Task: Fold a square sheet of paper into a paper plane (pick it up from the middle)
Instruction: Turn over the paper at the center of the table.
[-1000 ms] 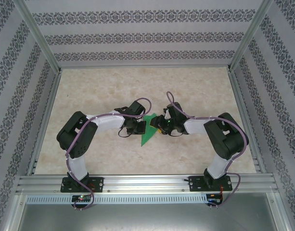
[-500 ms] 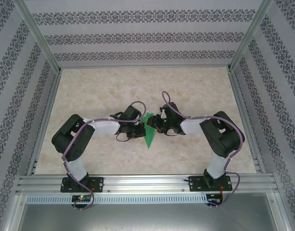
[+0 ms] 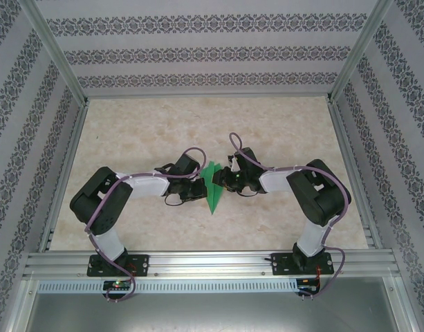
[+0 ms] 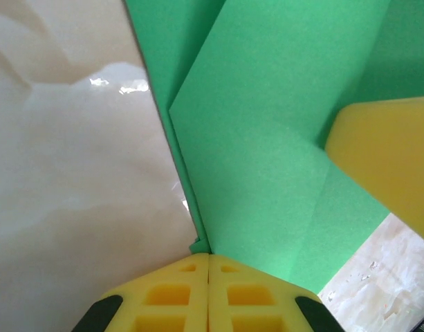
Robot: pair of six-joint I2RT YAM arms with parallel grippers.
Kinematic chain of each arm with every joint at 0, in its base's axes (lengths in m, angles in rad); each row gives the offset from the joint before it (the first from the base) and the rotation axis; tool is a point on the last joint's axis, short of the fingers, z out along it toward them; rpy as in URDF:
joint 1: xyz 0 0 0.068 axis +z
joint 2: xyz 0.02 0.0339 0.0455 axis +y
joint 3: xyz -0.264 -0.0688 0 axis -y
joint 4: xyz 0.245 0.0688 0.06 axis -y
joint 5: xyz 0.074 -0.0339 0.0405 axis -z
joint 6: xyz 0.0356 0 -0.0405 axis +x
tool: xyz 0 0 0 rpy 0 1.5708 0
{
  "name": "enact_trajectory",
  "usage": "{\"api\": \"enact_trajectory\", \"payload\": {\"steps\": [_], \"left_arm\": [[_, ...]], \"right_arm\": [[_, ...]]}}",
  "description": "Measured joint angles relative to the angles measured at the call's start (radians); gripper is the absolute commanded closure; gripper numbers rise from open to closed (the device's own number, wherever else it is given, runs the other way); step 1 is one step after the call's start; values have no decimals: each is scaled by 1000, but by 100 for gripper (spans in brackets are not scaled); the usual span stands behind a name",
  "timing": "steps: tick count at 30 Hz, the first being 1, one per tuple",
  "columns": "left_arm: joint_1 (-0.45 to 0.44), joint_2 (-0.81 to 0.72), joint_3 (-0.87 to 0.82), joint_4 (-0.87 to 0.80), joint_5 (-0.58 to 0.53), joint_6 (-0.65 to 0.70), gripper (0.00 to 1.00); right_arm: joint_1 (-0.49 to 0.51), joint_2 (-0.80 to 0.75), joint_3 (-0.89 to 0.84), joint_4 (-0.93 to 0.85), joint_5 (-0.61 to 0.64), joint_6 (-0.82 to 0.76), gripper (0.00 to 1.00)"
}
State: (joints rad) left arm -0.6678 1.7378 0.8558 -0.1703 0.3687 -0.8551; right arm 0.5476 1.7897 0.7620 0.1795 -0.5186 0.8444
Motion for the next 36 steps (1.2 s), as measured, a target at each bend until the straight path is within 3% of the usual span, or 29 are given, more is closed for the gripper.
{"api": "enact_trajectory", "payload": {"steps": [14, 36], "left_arm": [[5, -22, -31, 18, -14, -15, 95], [6, -161, -90, 8, -82, -24, 93]], "right_arm": [[0, 29, 28, -30, -82, -82, 74], [-15, 49, 48, -24, -157, -84, 95]]}}
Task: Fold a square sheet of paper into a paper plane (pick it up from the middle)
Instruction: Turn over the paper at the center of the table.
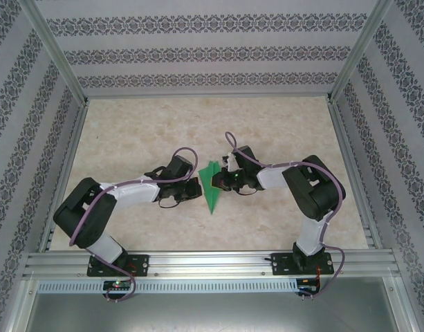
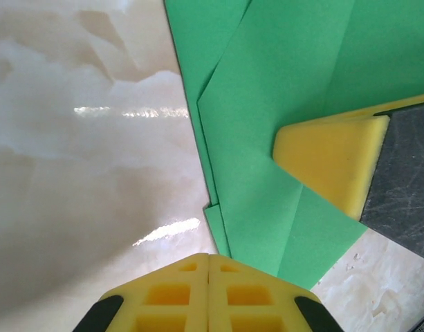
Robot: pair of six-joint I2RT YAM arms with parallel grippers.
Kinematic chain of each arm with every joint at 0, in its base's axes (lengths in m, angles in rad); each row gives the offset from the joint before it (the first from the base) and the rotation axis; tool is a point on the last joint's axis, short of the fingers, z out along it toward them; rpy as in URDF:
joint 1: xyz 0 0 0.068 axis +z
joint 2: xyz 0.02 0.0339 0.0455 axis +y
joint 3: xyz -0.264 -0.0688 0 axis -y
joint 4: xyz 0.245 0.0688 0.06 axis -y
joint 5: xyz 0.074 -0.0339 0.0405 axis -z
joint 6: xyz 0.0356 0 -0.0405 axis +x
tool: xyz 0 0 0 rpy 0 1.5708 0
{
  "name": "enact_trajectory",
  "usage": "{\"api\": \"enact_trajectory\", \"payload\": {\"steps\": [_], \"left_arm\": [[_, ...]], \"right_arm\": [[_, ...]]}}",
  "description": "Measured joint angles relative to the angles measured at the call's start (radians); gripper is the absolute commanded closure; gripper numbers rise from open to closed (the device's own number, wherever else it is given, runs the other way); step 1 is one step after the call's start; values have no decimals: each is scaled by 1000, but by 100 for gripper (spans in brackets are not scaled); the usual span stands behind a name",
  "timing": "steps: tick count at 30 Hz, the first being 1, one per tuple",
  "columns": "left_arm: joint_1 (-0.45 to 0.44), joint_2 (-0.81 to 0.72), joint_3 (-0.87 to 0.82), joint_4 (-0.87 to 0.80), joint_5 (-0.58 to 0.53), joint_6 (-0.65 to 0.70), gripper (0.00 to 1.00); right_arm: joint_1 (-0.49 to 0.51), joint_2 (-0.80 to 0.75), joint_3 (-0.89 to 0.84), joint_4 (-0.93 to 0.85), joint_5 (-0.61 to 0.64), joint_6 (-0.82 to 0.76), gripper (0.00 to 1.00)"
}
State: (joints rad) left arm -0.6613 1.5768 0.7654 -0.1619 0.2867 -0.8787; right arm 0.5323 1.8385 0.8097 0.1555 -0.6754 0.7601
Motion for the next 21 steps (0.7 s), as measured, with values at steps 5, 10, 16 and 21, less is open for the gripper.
{"api": "enact_trajectory", "payload": {"steps": [5, 10, 16, 21], "left_arm": [[0, -79, -4, -48, -69, 1, 93], [0, -219, -51, -98, -176, 0, 90], [2, -401, -126, -171, -323, -23, 86], [14, -552, -159, -260, -449, -36, 80]], "right_arm": [[0, -116, 24, -150, 44, -40, 97], [41, -241, 203, -502, 305, -164, 94], [172, -259, 443, -946, 805, -232, 96], [266, -122, 563, -1181, 1027, -223, 96]]}}
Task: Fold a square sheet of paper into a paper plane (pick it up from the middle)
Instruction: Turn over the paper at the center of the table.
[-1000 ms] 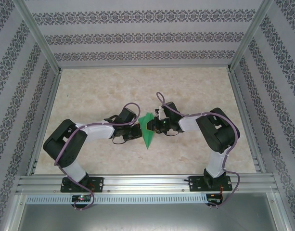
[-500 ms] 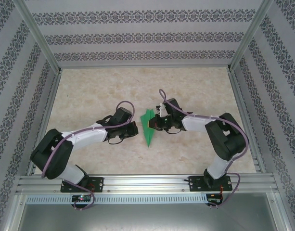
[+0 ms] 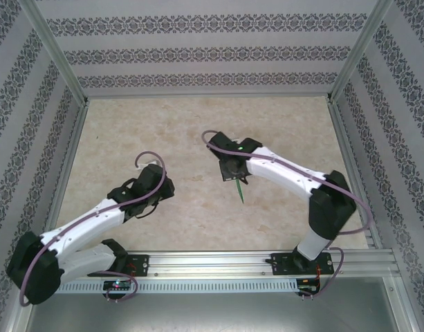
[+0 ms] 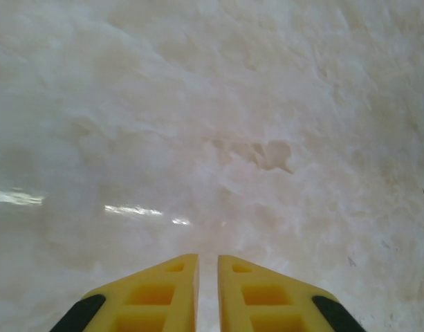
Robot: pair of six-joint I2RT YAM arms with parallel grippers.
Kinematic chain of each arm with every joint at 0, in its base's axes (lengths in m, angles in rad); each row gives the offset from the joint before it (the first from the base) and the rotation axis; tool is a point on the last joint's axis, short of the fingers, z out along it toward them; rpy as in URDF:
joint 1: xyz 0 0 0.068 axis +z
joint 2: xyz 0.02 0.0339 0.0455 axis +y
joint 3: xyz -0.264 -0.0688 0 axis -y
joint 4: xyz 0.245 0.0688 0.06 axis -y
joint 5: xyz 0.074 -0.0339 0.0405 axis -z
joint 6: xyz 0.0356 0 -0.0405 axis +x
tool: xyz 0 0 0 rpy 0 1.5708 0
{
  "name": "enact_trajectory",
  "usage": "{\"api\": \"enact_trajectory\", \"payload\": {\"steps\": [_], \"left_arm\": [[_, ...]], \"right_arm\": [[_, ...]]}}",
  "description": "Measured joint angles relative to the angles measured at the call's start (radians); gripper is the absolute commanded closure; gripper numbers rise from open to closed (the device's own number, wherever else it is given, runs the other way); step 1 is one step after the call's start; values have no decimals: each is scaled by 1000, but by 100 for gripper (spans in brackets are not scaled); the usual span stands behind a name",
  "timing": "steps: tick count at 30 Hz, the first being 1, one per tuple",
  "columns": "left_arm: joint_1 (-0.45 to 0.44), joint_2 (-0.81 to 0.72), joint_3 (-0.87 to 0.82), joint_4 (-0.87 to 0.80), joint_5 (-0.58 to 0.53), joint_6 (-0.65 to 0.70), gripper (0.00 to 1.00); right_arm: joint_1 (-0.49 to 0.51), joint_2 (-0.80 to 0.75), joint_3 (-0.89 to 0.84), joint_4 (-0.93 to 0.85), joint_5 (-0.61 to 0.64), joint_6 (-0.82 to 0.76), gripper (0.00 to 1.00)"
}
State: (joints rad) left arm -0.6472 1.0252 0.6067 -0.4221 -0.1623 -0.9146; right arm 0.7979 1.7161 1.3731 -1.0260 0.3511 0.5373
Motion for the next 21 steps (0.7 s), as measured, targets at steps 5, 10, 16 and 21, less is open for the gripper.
{"api": "enact_trajectory", "payload": {"steps": [5, 10, 16, 21], "left_arm": [[1, -190, -47, -76, -108, -20, 75], [6, -342, -75, -163, -189, -39, 72], [6, -429, -90, -222, -218, -41, 69], [6, -427, -100, -226, -209, -41, 65]], "right_arm": [[100, 261, 177, -134, 84, 51, 92], [188, 483, 348, -182, 72, 102, 86], [228, 562, 429, -164, -49, 126, 61], [227, 479, 357, -39, -197, 119, 31]]}}
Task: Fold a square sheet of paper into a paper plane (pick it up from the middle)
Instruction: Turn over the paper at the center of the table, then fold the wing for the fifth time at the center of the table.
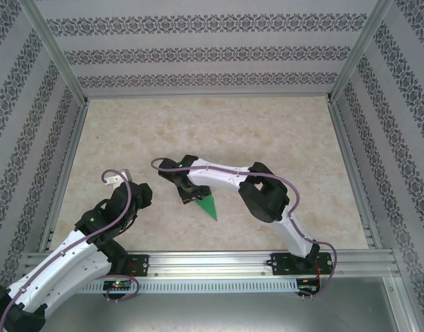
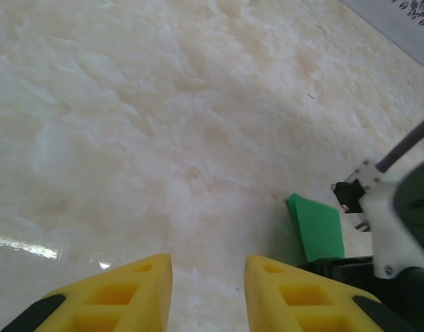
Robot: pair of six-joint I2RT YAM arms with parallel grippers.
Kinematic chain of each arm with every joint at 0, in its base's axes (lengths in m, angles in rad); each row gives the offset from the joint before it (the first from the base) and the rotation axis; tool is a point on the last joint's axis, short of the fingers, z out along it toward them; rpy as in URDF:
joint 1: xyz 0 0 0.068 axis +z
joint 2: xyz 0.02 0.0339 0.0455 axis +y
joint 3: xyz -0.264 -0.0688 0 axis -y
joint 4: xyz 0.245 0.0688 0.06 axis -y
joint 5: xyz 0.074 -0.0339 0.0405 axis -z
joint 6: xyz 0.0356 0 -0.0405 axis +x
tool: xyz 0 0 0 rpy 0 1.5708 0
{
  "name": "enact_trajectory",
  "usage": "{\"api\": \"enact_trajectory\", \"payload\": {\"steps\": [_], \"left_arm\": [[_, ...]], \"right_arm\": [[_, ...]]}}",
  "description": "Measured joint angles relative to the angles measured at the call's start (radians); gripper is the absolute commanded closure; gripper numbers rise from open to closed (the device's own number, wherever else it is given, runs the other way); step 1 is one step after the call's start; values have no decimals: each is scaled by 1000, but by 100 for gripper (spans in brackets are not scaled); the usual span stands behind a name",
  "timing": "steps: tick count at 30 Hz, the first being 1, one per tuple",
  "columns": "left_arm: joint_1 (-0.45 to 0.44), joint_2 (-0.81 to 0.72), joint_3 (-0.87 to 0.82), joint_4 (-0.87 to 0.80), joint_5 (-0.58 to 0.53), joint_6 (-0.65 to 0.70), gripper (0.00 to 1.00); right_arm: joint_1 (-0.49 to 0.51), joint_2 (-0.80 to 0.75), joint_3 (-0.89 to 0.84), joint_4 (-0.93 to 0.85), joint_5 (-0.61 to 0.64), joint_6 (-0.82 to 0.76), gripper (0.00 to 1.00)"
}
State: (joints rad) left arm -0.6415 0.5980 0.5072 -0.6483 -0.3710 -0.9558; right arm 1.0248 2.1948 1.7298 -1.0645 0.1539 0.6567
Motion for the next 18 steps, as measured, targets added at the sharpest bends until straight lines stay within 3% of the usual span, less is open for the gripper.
{"api": "enact_trajectory", "payload": {"steps": [1, 2, 6, 12, 16, 18], "left_arm": [[0, 3, -6, 1, 8, 0, 64], [0, 8, -12, 2, 19, 0, 64], [4, 60, -20, 23, 80, 4, 62], [6, 187, -20, 114, 216, 21, 58], [6, 332, -19, 214, 338, 29, 58], [6, 413, -14, 251, 395, 33, 59]], "right_arm": [[-2, -50, -50, 43, -32, 3, 24], [-6, -100, -95, 78, -62, 0, 23], [-44, -383, -341, 291, -206, 10, 27], [-219, -647, -672, 595, -412, 51, 69], [-315, -671, -837, 700, -527, 64, 93], [-329, -671, -874, 721, -570, 59, 100]]}}
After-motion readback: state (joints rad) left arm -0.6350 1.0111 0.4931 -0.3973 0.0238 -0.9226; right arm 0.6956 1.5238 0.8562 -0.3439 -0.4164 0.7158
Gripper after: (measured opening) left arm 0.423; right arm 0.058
